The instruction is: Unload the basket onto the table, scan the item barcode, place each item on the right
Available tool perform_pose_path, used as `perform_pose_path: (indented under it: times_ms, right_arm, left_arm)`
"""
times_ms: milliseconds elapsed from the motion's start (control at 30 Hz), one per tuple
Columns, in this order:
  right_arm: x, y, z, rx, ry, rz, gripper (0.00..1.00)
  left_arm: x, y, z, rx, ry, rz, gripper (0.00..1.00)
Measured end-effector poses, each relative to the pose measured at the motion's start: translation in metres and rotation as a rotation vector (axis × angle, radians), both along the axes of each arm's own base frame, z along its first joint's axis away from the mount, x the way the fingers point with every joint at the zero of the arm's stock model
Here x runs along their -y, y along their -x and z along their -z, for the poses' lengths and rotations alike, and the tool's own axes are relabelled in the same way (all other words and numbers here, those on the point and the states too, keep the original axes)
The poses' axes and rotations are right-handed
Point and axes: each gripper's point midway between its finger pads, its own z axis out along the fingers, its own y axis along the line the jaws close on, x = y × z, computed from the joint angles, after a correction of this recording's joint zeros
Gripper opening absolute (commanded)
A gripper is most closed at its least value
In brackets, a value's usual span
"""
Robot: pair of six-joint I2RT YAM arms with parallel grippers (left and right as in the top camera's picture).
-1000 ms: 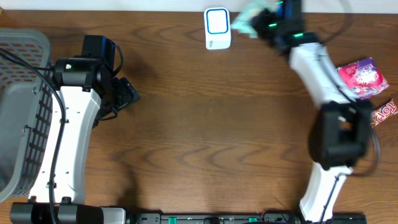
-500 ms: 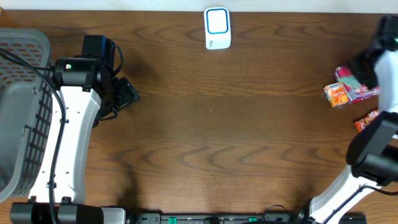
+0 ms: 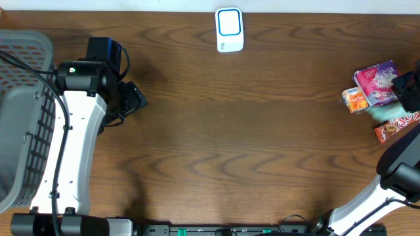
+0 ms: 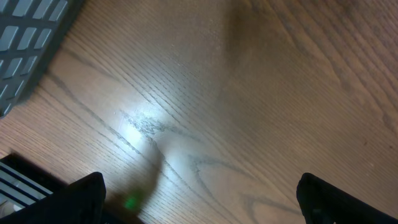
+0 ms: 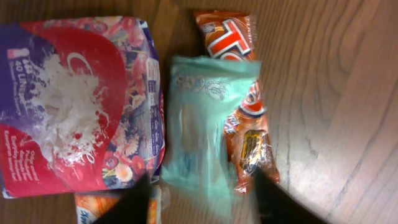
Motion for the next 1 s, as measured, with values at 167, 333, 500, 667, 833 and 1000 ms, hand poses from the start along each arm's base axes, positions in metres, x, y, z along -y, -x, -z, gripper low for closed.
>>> perform_pose_path:
  times_ms: [167, 333, 500, 667, 833, 1000]
  right_arm:
    - [-0.003, -0.002, 0.002, 0.004, -0.016, -0.026, 0.71]
    - [-0.023, -0.003, 0.007, 0.012, -0.119, -0.082, 0.99]
    - [-0.05, 0.006, -0.013, 0.051, -0.221, -0.114, 0.99]
    - [-0.091, 0.053, -0.094, 0.103, -0.224, -0.162, 0.99]
    - [-0.147, 0.083, -0.137, 0.214, -0.166, -0.294, 0.99]
    - [-0.211, 0.127, -0.118, 0.212, -0.188, -0.462, 0.99]
  left_arm:
    - [0.0, 0.0, 0.0, 0.0, 0.0, 0.0, 0.98]
    - [0.0, 0.0, 0.0, 0.0, 0.0, 0.0, 0.98]
    - [0.0, 0.0, 0.0, 0.0, 0.0, 0.0, 0.98]
    - [0.0, 0.0, 0.0, -0.001, 0.0, 0.0, 0.98]
    - [0.0, 0.0, 0.0, 0.0, 0.0, 0.0, 0.98]
    - [0.0, 0.0, 0.0, -0.002, 0.0, 0.0, 0.98]
